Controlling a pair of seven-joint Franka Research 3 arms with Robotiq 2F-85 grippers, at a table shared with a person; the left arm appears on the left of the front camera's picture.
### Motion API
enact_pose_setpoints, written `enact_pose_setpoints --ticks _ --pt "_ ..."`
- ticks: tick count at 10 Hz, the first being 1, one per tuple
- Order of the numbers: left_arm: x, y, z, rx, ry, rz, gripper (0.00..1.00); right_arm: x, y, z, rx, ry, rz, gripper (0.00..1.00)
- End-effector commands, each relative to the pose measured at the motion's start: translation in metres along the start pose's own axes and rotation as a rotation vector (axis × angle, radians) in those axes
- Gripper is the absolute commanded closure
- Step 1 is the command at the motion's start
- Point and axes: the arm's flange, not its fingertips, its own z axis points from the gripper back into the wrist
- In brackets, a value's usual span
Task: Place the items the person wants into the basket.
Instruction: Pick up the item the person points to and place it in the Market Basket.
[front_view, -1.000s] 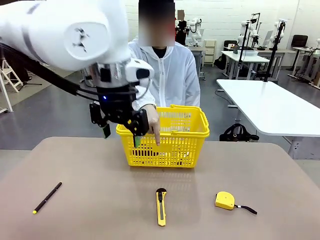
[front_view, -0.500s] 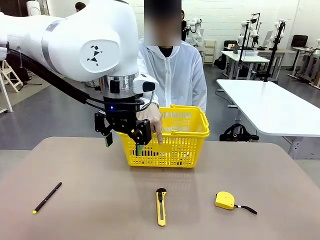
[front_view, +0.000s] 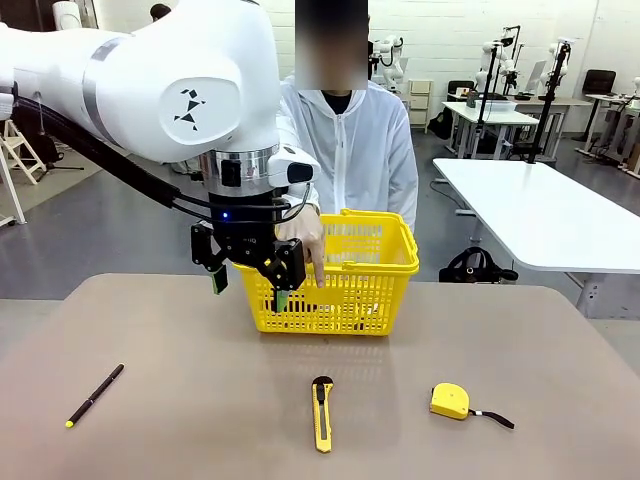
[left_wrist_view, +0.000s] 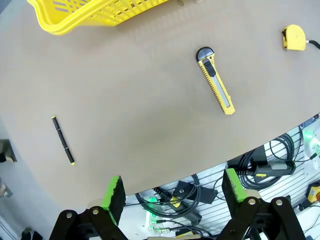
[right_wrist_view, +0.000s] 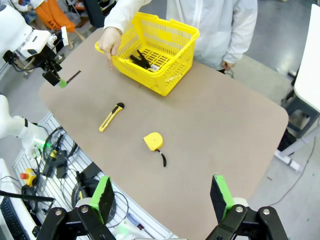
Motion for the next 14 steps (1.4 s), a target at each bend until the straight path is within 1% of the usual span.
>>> enact_pose_setpoints --ticks 1,2,3,4,5,6,7,9,12,14 --pt "0.0 0.0 0.0 0.0 0.0 -0.001 0.0 0.0 -0.001 -0.002 0.016 -0.006 0.007 0.0" --pt "-0.007 -0.03 -0.02 0.0 0.001 0.02 0.0 0.0 -0.001 -0.002 0.016 -0.006 0.007 0.0" --pt "0.005 -0.045 -0.035 0.003 0.011 0.024 0.0 0.0 -0.001 -0.002 0.016 -0.006 0.007 0.0" --pt "0.007 -0.061 -0.052 0.004 0.026 0.068 0.0 0.0 -0.001 -0.002 0.016 -0.006 0.007 0.0" --pt "-0.003 -0.082 -0.072 0.006 0.029 0.147 0.0 0.0 -0.001 -0.002 0.016 -0.006 0.007 0.0" --pt "0.001 -0.087 -0.083 -0.006 0.029 0.185 0.0 0.0 -0.001 -0.002 0.016 -0.006 0.007 0.0" --pt "0.011 -0.085 -0.091 0.014 0.011 0.211 0.0 0.0 -0.001 -0.002 0.016 -0.006 0.007 0.0" --pt "0.0 -0.102 -0.116 -0.007 0.02 0.262 0.0 0.0 -0.001 -0.002 0.016 -0.006 0.007 0.0" --pt "0.01 -0.105 -0.146 -0.043 0.043 0.293 0.0 0.0 -0.001 -0.002 0.016 -0.006 0.007 0.0" --pt "0.01 -0.113 -0.165 -0.02 0.041 0.321 0.0 0.0 -0.001 -0.002 0.016 -0.006 0.007 0.0"
